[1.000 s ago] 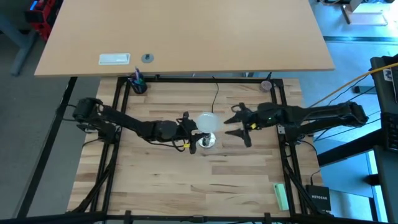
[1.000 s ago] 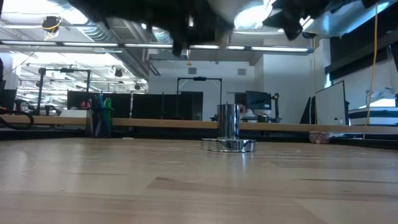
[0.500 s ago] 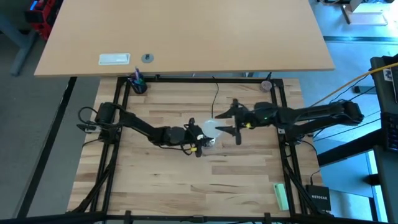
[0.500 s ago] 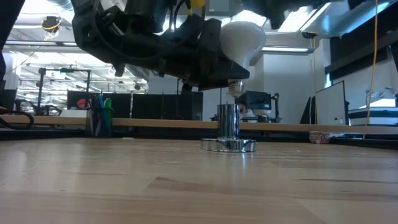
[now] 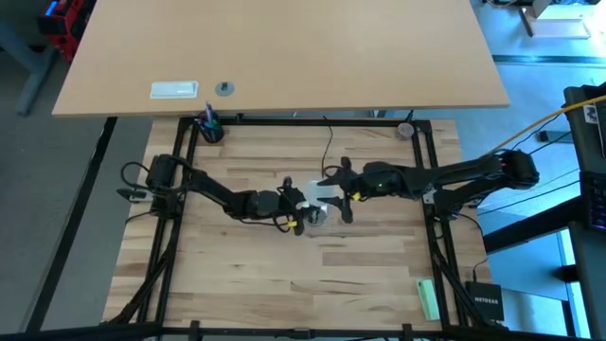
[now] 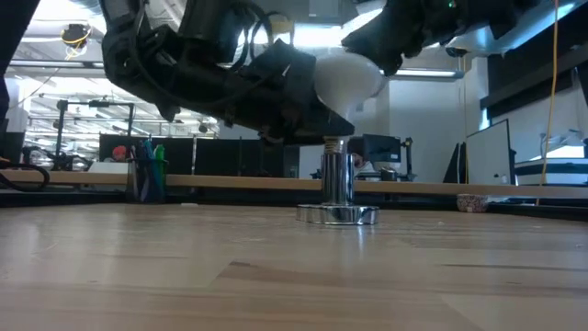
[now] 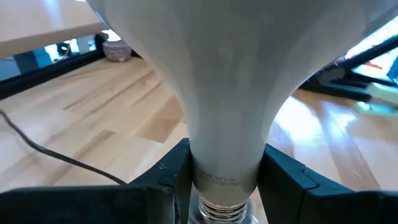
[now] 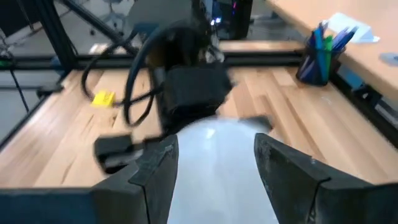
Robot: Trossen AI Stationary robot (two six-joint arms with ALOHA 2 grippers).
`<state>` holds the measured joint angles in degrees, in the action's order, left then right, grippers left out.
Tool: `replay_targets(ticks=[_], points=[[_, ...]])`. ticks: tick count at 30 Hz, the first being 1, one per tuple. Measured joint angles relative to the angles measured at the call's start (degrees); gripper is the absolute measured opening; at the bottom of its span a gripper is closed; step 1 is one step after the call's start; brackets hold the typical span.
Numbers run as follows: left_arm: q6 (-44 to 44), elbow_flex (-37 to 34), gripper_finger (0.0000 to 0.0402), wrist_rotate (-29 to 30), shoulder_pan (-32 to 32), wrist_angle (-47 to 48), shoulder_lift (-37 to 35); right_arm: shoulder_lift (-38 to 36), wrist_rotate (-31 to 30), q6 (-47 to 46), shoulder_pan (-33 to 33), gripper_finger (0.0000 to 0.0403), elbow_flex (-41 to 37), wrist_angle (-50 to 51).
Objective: Screw lightbulb
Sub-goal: Insert the lightbulb into the lamp
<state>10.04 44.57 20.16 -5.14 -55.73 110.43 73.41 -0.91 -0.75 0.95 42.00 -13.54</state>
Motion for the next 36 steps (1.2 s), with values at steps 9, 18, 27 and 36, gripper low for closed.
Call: replay_targets(ticks=[9, 18, 27, 36], points=[[-0.2, -0.2, 0.0126, -1.1, 0.6, 0.0, 0.1, 2.7, -0.1, 0.3, 0.1, 0.0214, 0.1, -2.5], [-0.6, -0.1, 0.0126, -1.1, 0.5, -0.9, 1.7, 4.9, -0.1, 0.4, 0.1, 0.0214, 0.1, -3.4], [-0.9, -0.1, 0.0126, -1.1, 0.8, 1.1, 1.5, 6.9, 1.6, 0.4, 0.1, 0.0214, 0.3, -3.8], [1.4, -0.1, 0.023, -1.2, 0.8, 3.1, 1.2, 7.1, 2.6, -0.2, 0.1, 0.0214, -1.1, -3.7]])
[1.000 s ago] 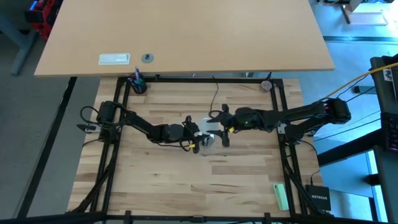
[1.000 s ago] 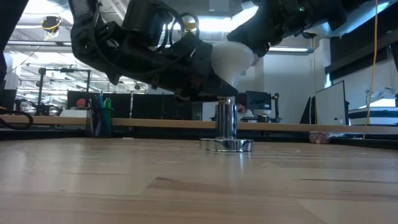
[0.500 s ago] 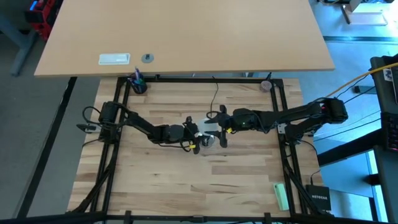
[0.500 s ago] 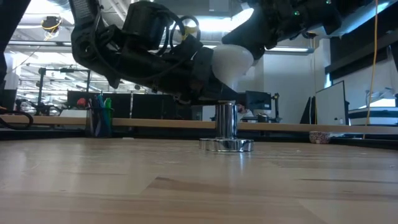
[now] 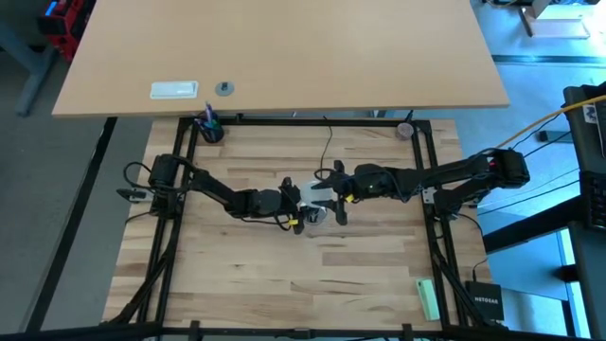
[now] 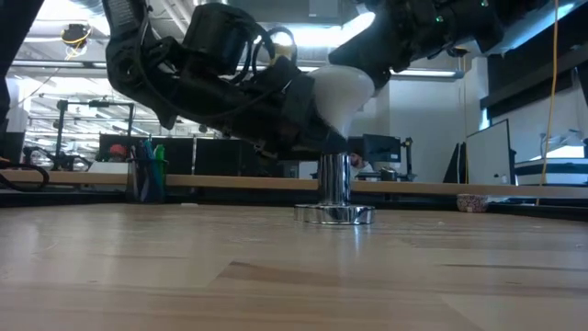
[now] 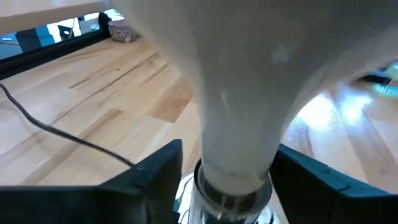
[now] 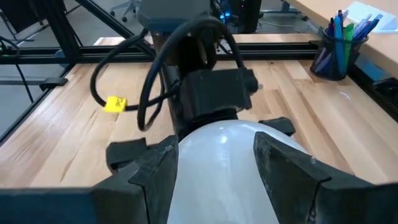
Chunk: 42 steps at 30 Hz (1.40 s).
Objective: Screw lightbulb
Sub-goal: Insert the lightbulb into the lamp
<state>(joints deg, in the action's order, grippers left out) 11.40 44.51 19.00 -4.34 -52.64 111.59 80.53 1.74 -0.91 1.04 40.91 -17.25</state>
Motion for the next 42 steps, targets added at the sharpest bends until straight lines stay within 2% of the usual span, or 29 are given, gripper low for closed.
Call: replay_targets(ticks=[4, 13, 25, 42], points=[[0.4, 0.0, 0.0244, 0.0, 0.0, 0.4, 0.0, 0.0, 1.2, -0.1, 0.0, 0.0214, -0.4, -1.0], [0.2, 0.7, 0.0247, 0.0, 0.0, 1.0, -2.8, 1.8, 1.8, -0.1, 0.0, 0.0214, -0.4, -2.4], [0.5, 0.8, 0.0248, 0.0, -0.1, 3.8, -3.2, 2.6, 1.8, -1.5, 0.0, 0.0214, -0.2, -2.7], [0.9, 1.0, 0.0248, 0.0, -0.2, 3.6, -3.2, 3.9, 2.2, -5.3, 0.5, 0.0214, -2.1, -9.9]])
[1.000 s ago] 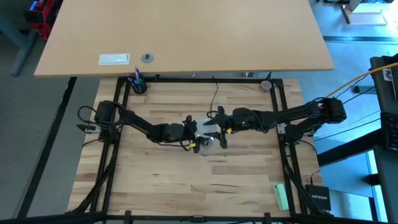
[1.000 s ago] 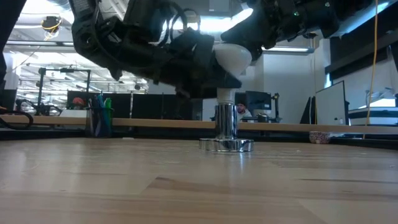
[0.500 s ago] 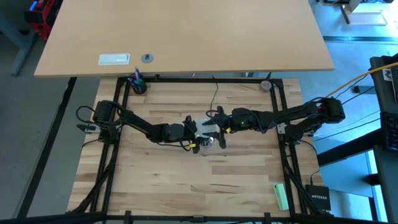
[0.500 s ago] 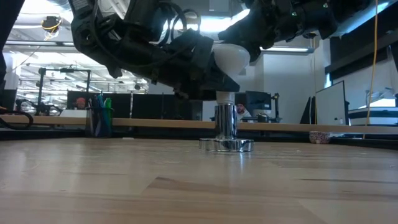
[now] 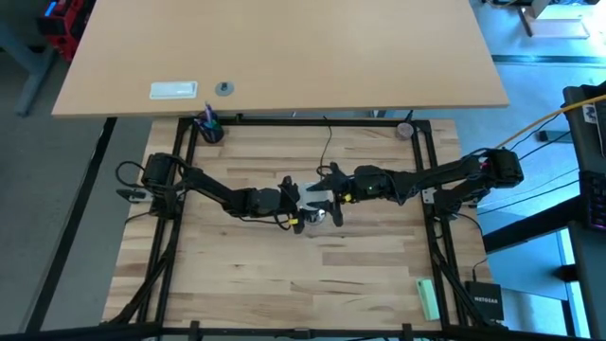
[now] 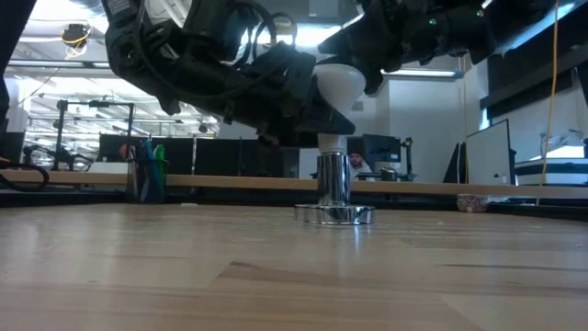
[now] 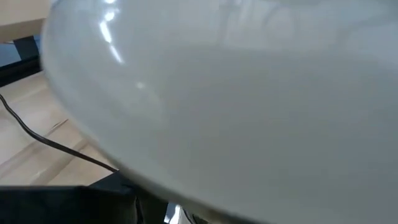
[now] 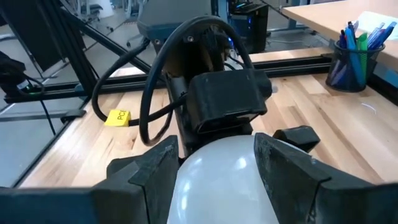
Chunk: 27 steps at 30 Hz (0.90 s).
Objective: Screw lightbulb
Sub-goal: Insert the lightbulb into the lamp
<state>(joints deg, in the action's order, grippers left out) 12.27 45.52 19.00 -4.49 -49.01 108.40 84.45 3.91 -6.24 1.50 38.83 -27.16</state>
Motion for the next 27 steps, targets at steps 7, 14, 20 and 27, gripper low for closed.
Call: replay_targets(ticks=[7, 14, 20, 27], points=[[1.0, 0.9, 0.0248, 0.6, 0.0, 0.0, 0.0, -2.6, 0.1, -0.6, 0.0, 0.0214, -0.4, 1.2], [0.3, 1.5, 0.0216, 0.6, -0.3, 1.1, 0.0, -2.6, -0.3, -0.1, 0.1, 0.0214, -0.3, 1.2], [-0.8, 1.6, 0.0146, 1.1, -0.1, 3.4, 0.0, -2.6, -0.7, 0.1, 0.0, 0.0214, -0.3, 1.2], [-1.1, 1.6, 0.0139, 1.0, 0.1, 3.6, 0.0, -3.8, -0.8, 0.1, 0.0, 0.0214, -0.3, 1.6]])
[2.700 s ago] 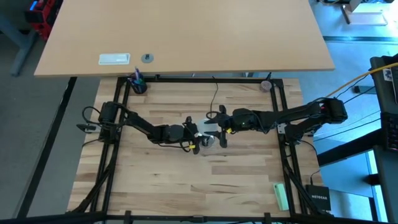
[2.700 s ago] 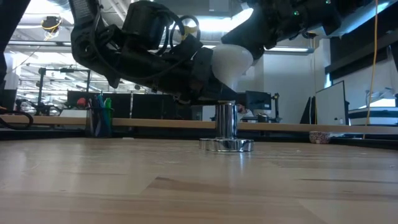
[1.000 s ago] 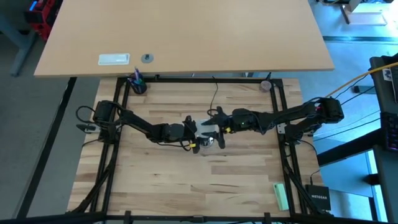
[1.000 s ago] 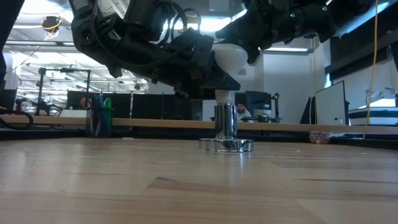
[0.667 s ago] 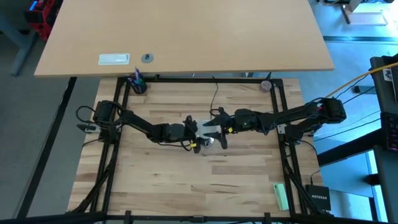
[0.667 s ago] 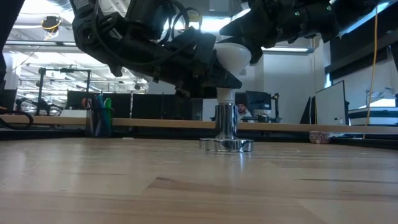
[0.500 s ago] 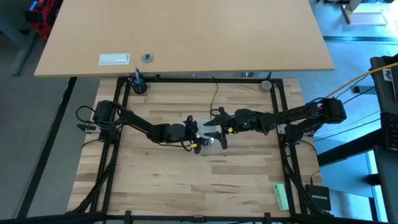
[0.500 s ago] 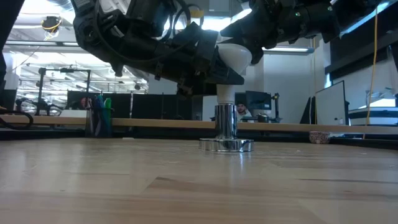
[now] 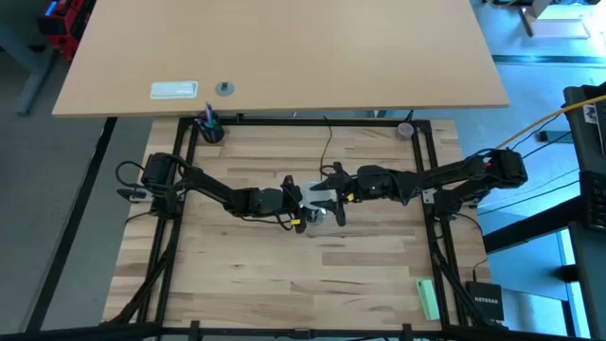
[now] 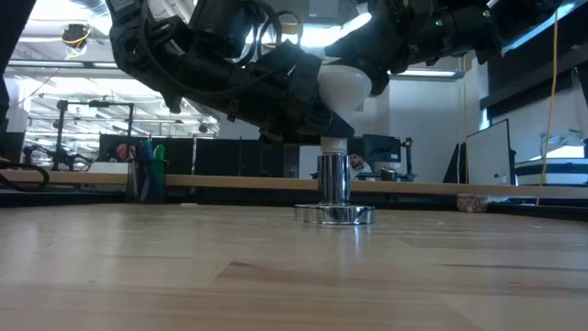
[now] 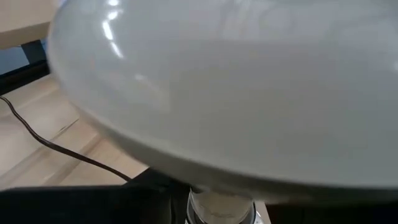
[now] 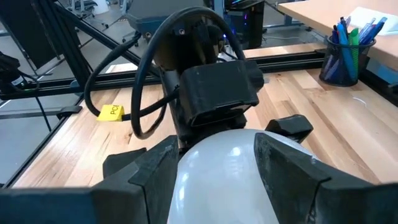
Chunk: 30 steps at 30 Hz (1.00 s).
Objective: Screw lightbulb
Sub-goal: Insert the lightbulb into the lamp
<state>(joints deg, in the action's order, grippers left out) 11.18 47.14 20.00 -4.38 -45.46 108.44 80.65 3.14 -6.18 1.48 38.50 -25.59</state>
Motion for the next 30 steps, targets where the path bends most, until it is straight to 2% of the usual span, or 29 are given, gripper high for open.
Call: replay_targets(ticks=[2, 6, 9, 12, 14, 17, 21, 24, 27, 30], points=[[0.1, 0.1, 0.0139, -0.3, 0.0, 0.3, 0.0, -1.9, 0.4, -0.1, 0.0, 0.0214, -0.1, 0.9], [0.8, 0.1, 0.0139, -0.1, 0.1, 0.9, -0.1, -7.3, 5.1, -1.5, 0.2, 0.0214, -0.3, 3.3], [0.7, 0.1, 0.0139, -0.1, 0.1, 1.0, -0.1, -12.9, 7.0, -2.0, 0.6, 0.0214, -0.1, 11.4], [0.7, 0.1, 0.0139, -0.1, 0.0, 1.2, -0.1, -17.2, 5.8, -1.0, 2.4, 0.0214, -0.2, 23.0], [0.8, 0.0, 0.0139, -0.1, 0.0, 1.3, -0.1, -18.8, 4.4, -0.2, 4.3, 0.0214, -2.0, 24.9], [0.9, 0.0, 0.0138, -0.1, 0.0, 1.3, 0.0, -17.7, -0.1, -0.2, 7.1, 0.0214, -9.9, 15.8], [0.9, 0.0, 0.0138, 0.0, 0.0, 1.3, 0.0, -10.1, -9.1, -0.9, 7.9, 0.0214, -20.8, -5.6], [1.2, 0.0, 0.0138, 0.0, 0.0, 1.2, 0.1, -2.4, -13.8, -0.9, 6.6, 0.0214, -24.4, -17.0], [1.9, 0.0, 0.0138, 0.1, 0.0, 1.3, 0.1, 6.1, -11.9, -1.0, 4.2, 0.022, -24.1, -24.5], [1.9, 0.0, 0.0138, 0.3, 0.0, 1.4, 0.1, 14.6, -6.8, -0.2, 1.8, 0.0237, -22.2, -31.7]])
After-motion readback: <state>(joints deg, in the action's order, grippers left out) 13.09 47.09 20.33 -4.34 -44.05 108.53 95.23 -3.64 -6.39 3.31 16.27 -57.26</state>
